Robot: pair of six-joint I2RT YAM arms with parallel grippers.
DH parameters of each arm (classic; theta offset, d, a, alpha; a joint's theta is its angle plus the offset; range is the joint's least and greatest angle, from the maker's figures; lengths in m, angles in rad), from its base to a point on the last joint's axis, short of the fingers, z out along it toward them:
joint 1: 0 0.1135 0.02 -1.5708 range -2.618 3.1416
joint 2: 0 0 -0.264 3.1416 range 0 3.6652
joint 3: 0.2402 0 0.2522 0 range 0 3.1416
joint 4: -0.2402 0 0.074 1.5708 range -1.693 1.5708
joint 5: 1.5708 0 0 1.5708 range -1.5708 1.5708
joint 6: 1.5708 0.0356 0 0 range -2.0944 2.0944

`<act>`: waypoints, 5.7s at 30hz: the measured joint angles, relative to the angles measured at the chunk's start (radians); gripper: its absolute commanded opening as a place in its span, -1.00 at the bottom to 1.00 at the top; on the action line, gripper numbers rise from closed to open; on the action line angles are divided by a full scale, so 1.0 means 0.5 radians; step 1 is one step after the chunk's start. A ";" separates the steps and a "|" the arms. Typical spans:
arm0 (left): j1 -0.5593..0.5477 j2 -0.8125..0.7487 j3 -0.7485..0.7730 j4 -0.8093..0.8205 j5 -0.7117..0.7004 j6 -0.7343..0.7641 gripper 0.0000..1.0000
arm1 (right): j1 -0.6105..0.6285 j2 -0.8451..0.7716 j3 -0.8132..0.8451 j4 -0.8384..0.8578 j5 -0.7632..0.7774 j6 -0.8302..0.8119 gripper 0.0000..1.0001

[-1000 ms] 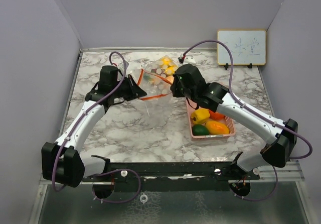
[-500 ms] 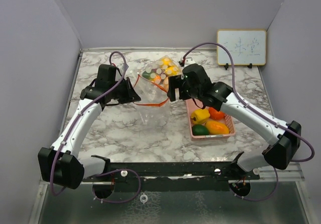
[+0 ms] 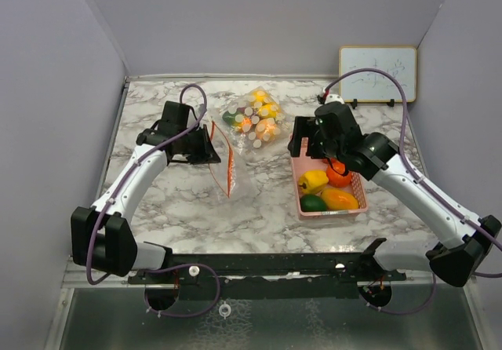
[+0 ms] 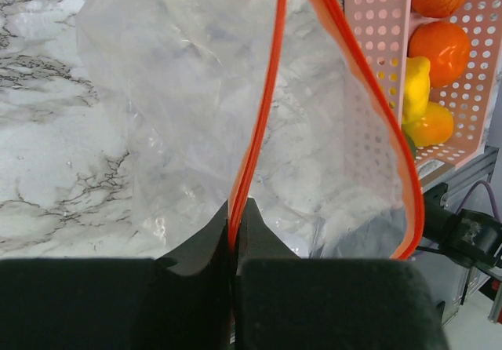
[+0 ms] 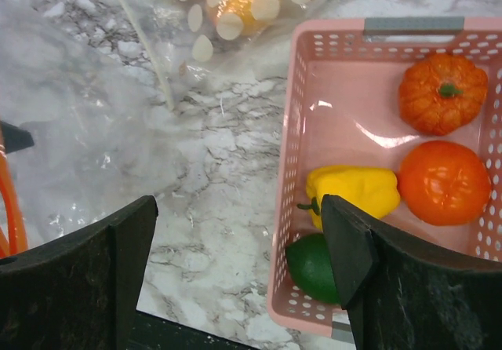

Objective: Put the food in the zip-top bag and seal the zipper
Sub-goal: Open the zipper of the food storage bag, then pick up the fake vegetable from the bin, then place the fake vegetable in the zipper food storage bag, then pick up the fake vegetable from the bin.

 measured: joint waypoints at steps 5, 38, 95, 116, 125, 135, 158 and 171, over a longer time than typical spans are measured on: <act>-0.002 0.076 0.007 0.000 0.001 0.029 -1.00 | -0.066 -0.013 -0.073 -0.127 -0.001 0.083 0.94; -0.254 0.409 0.121 0.330 0.072 -0.076 -1.00 | -0.478 0.872 -0.267 -0.183 -0.101 0.731 0.94; -0.255 0.404 0.113 0.230 0.204 0.072 -1.00 | -0.500 1.164 0.028 -0.513 -0.149 1.182 -0.81; -0.255 0.277 0.114 0.163 0.204 0.055 -1.00 | 0.168 0.429 0.028 0.958 -1.173 0.237 -0.95; -0.239 0.208 0.110 0.125 0.186 0.043 -1.00 | 0.142 0.544 -0.070 1.302 -1.233 0.291 -0.96; -0.255 0.027 0.066 0.169 0.286 -0.051 -1.00 | 0.142 0.463 -0.331 0.976 -0.780 0.185 -0.95; -0.255 0.028 -0.340 0.632 0.452 -0.323 -1.00 | 0.240 0.381 0.161 0.150 -0.111 0.089 0.89; -0.255 0.040 -0.345 0.780 0.522 -0.417 -1.00 | -0.355 0.516 0.053 -0.175 0.206 0.143 0.99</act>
